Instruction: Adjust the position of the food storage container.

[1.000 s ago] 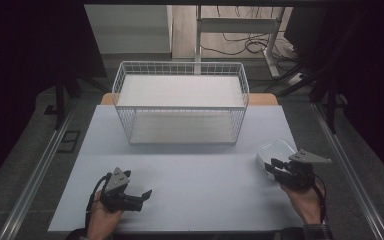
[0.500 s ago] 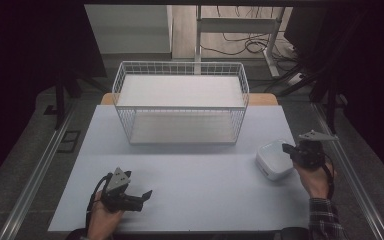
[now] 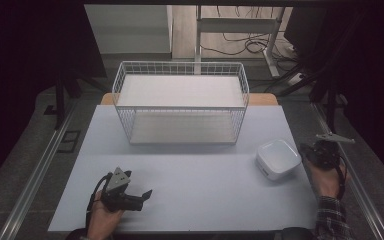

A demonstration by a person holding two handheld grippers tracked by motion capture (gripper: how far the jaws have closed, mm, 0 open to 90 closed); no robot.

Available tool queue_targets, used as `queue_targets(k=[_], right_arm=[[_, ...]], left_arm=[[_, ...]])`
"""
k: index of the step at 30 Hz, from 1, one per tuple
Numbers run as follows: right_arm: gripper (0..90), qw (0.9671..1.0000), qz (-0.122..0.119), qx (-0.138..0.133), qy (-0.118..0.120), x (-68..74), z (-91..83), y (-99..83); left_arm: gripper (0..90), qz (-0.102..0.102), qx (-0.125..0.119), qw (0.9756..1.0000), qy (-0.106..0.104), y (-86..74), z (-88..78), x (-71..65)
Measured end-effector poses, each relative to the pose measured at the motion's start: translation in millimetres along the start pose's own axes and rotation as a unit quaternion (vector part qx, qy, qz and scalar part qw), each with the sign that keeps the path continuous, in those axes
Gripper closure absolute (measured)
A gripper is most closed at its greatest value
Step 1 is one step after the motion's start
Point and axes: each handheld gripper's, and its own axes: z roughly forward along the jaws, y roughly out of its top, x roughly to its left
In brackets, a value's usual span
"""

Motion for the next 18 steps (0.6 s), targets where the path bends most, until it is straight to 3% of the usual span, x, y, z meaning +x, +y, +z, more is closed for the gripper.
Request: queue_targets(k=[5, 6, 12, 18], right_arm=[[89.3, 0.9999, -0.008, 0.011, 0.006, -3.1, 8.3, -3.1], [89.3, 0.9996, -0.007, 0.018, 0.019, -3.2, 10.8, -4.3], [89.4, 0.9992, -0.003, 0.023, 0.033, 0.2, 10.4, -5.2], [89.3, 0.9978, -0.017, 0.027, 0.058, 14.4, 8.2, -6.3]], left_arm=[[1.2, 0.002, 0.002, 1.0000, 0.002, 0.0, 0.4, 0.0], [1.1, 0.002, 0.002, 1.0000, 0.001, 0.0, 0.4, -0.2], [1.1, 0.000, 0.000, 1.0000, -0.001, -0.1, 0.0, 0.3], [1.4, 0.003, 0.002, 1.0000, -0.002, -0.1, 0.6, -0.3]])
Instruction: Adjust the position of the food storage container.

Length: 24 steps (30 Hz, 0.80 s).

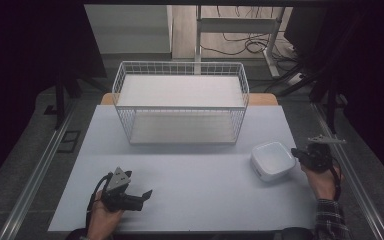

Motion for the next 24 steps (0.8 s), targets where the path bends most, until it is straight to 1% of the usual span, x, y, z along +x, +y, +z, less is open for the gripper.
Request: queue_targets(k=[1, 2, 5, 6, 8, 11, 18, 19, 20, 21, 22, 24], right_arm=[[89.3, 1.0000, 0.000, 0.000, 0.000, 0.0, 0.0, 0.0], [89.3, 1.0000, -0.006, 0.003, 0.005, 5.7, 0.6, 0.7], [89.4, 0.9999, -0.012, 0.005, 0.010, 11.0, 1.3, 1.5], [89.3, 0.9996, -0.019, 0.006, 0.018, 17.0, 2.3, 2.2], [89.3, 0.9993, -0.027, 0.008, 0.025, 22.7, 3.0, 2.8], [89.3, 0.9987, -0.032, 0.010, 0.038, 30.5, 3.1, 2.5], [89.3, 0.9963, -0.049, 0.012, 0.070, 49.3, 5.6, 2.6], [89.3, 0.9963, -0.049, 0.012, 0.070, 49.3, 5.6, 2.6], [89.4, 0.9952, -0.053, 0.014, 0.081, 56.4, 7.1, 3.2], [89.4, 0.9952, -0.053, 0.014, 0.081, 56.4, 7.1, 3.2], [89.3, 0.9942, -0.055, 0.016, 0.091, 62.4, 8.4, 3.6], [89.3, 0.9938, -0.055, 0.018, 0.094, 64.7, 8.7, 3.7]], left_arm=[[1.4, 0.000, 0.000, 1.0000, 0.000, 0.0, 0.0, 0.0], [1.4, 0.001, 0.001, 1.0000, -0.001, 0.0, -0.2, 0.1], [1.4, 0.002, 0.001, 1.0000, -0.002, 0.0, -0.2, 0.1], [1.4, 0.002, 0.000, 1.0000, -0.003, 0.0, -0.1, 0.0], [1.4, 0.001, 0.000, 1.0000, -0.003, -0.1, -0.1, -0.2], [1.4, 0.001, 0.000, 1.0000, -0.004, -0.1, -0.2, -0.2], [1.4, 0.000, -0.001, 1.0000, -0.005, 0.0, -0.3, -0.2], [1.4, 0.000, -0.001, 1.0000, -0.005, 0.0, -0.3, -0.2], [1.4, -0.001, -0.001, 1.0000, -0.005, -0.1, -0.3, -0.1], [1.4, -0.001, -0.001, 1.0000, -0.005, -0.1, -0.3, -0.1], [1.3, -0.001, -0.001, 1.0000, -0.005, -0.1, -0.3, 0.1], [1.4, -0.001, -0.001, 1.0000, -0.005, -0.1, -0.3, 0.1]])
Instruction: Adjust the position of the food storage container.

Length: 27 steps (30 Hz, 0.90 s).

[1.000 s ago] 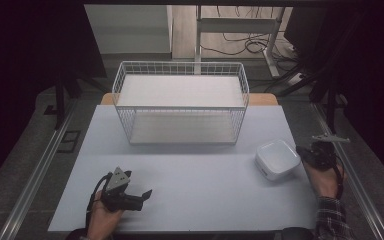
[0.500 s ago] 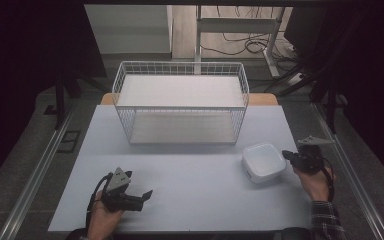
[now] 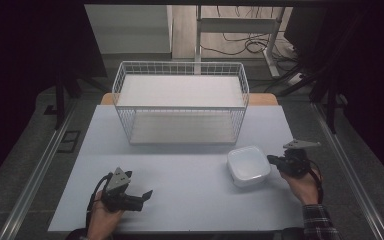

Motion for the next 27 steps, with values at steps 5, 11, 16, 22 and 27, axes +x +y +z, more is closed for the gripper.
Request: queue_targets(k=[5, 11, 16, 22, 27], right_arm=[[89.3, 0.9994, -0.016, 0.008, 0.031, 21.1, 8.1, 3.6], [89.3, 0.9980, -0.030, 0.014, 0.054, 41.6, 15.8, 7.3], [89.3, 0.9950, -0.052, 0.027, 0.082, 67.4, 24.4, 11.0], [89.2, 0.9925, -0.063, 0.030, 0.100, 90.6, 32.0, 13.7], [89.2, 0.9903, -0.070, 0.031, 0.116, 110.3, 39.6, 16.4]], left_arm=[[1.4, -0.002, -0.001, 1.0000, -0.001, -0.1, -0.3, 0.5], [1.3, -0.001, -0.001, 1.0000, -0.001, -0.1, -0.5, 0.6], [1.3, -0.003, -0.002, 1.0000, -0.002, -0.2, -0.4, 0.5], [1.4, -0.003, -0.002, 1.0000, -0.002, -0.1, -0.7, 0.7], [1.6, -0.002, -0.001, 1.0000, -0.002, -0.1, -0.8, 0.9]])
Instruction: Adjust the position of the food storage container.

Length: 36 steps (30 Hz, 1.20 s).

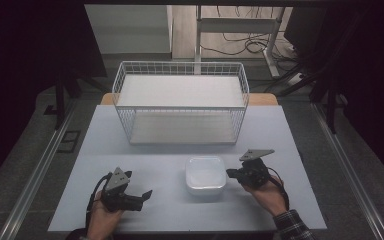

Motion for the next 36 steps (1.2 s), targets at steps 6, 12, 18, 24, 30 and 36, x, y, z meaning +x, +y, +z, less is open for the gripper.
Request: queue_targets(k=[6, 12, 18, 24, 30, 36], right_arm=[[89.1, 0.9997, -0.019, 0.013, 0.010, 17.5, 17.5, 5.0], [89.1, 0.9993, -0.037, 0.005, 0.007, 32.2, 29.6, 12.4], [89.0, 0.9995, -0.032, -0.004, 0.005, 32.9, 35.2, 15.3], [80.8, 0.9989, -0.037, -0.026, -0.016, 28.8, 17.9, 6.7], [49.8, 0.9981, -0.038, -0.046, -0.018, 26.7, 4.4, -3.0], [13.1, 0.9966, -0.052, -0.060, -0.021, 32.3, 6.3, -12.2]], left_arm=[[1.9, -0.003, -0.002, 1.0000, -0.001, 0.0, -0.5, 0.4], [1.9, 0.000, -0.001, 1.0000, -0.004, 0.3, -0.1, -0.5], [1.9, 0.001, -0.001, 1.0000, -0.005, 0.4, 0.2, -1.0], [2.8, -0.007, 0.003, 0.9999, -0.011, 0.9, -0.8, -0.2], [2.8, -0.007, 0.006, 0.9998, -0.015, 1.1, -0.5, -1.3], [2.5, -0.005, 0.002, 0.9999, -0.015, 0.5, -0.4, -1.1]])
